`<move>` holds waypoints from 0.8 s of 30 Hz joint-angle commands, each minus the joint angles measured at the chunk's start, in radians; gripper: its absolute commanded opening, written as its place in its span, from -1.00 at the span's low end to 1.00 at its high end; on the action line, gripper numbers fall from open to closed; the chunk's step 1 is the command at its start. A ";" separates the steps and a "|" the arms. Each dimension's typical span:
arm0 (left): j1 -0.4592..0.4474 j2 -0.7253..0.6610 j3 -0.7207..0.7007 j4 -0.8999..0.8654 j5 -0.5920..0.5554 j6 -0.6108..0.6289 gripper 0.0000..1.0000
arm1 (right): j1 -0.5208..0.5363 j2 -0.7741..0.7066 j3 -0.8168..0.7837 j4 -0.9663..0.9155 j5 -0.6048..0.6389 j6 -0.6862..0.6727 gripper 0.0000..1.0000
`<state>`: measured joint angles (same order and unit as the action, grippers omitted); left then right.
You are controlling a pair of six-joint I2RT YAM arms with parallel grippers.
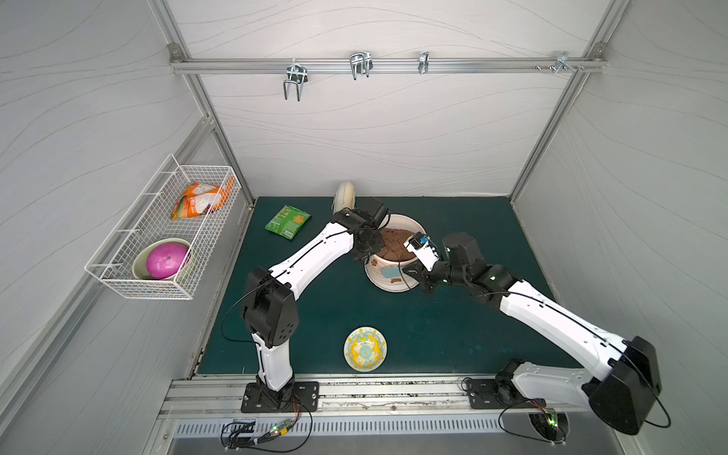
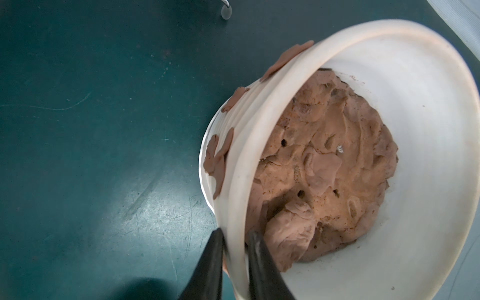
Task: Scrub the dried mud off the ceramic pot
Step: Brush off the soil from the pot.
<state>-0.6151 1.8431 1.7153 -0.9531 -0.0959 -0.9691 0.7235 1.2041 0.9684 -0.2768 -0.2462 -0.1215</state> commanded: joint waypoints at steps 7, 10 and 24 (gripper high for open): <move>-0.005 0.045 0.023 -0.045 0.040 0.054 -0.57 | 0.014 0.029 0.036 0.049 0.021 -0.025 -1.00; -0.006 0.057 0.026 -0.056 0.044 0.054 -0.59 | 0.024 0.038 0.044 0.065 0.033 -0.024 -1.00; -0.006 0.061 0.047 -0.091 0.009 0.072 -0.61 | 0.056 0.070 0.011 0.034 0.293 -0.045 -1.00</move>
<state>-0.6136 1.8606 1.7432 -0.9791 -0.0998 -0.9554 0.7921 1.2694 0.9833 -0.2199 -0.0734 -0.1616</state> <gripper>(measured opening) 0.199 0.085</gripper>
